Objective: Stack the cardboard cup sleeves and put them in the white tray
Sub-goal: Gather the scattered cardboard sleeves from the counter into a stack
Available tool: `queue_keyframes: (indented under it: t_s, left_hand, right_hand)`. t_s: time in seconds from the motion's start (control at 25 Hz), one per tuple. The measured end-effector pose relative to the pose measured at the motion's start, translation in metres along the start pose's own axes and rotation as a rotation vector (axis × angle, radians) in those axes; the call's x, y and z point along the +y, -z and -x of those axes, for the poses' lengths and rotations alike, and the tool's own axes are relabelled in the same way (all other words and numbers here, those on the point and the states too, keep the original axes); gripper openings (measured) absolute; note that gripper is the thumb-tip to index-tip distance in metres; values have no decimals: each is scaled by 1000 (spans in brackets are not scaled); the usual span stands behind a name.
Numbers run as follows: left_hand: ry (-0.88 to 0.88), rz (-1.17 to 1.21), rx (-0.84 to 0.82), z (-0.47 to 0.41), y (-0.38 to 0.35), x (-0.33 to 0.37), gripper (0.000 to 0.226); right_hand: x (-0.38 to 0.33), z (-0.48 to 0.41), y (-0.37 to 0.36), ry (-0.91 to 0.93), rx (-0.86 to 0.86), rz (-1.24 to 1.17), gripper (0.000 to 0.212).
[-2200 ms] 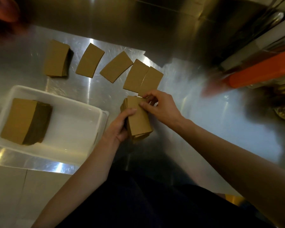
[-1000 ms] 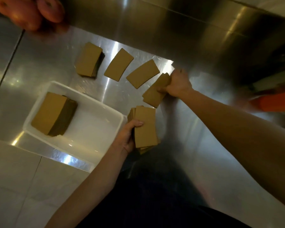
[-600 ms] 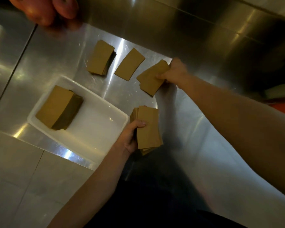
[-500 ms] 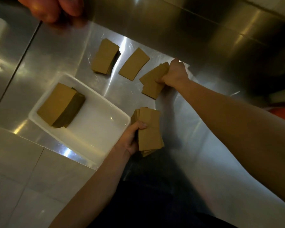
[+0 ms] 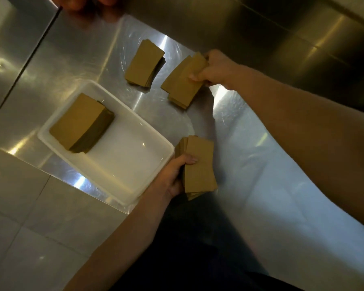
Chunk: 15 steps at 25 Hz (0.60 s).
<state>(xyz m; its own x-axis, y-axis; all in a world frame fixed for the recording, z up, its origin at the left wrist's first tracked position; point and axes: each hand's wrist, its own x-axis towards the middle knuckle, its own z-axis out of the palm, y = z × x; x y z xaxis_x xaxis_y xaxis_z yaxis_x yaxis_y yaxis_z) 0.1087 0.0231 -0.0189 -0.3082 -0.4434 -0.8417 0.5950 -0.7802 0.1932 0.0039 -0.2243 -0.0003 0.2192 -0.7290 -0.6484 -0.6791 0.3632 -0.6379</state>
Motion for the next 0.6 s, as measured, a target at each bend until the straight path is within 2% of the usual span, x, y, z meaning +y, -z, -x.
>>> queue_keyframes:
  t_s: [0.16,0.24,0.32,0.52,0.56,0.6]
  left_hand:
    - [-24,19,-2,3,3,-2,65]
    - [-22,26,5,0,4,-4,66]
    - [-36,24,11,0,5,-5,60]
    - [-41,-4,22,8,4,-7,16]
    - [-43,-8,23,9,5,-8,18]
    - [-47,-27,18,9,4,-9,33]
  right_hand:
    - [-9,-15,-30,34,102,486,97]
    - [-6,-18,-33,-7,129,546,103]
    - [-1,-16,-34,-57,124,426,104]
    - [25,43,-1,60,75,-133,72]
    - [36,63,10,71,53,-208,68]
    - [50,89,21,68,29,-275,65]
